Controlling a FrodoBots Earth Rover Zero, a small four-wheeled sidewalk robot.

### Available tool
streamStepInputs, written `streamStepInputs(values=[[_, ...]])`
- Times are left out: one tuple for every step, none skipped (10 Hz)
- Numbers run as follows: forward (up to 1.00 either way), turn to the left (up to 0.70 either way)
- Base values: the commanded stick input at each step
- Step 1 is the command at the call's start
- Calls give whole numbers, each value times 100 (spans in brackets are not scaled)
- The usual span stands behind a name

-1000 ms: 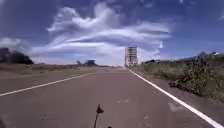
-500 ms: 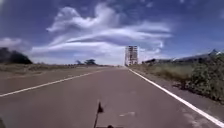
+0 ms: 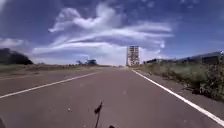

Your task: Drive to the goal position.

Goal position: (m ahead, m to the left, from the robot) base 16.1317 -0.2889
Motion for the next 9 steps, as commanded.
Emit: streamStepInputs(values=[[100, 0], [100, 0], [100, 0], [100, -5], [100, -17], [100, -38], [100, -38], [100, -38], [100, -38]])
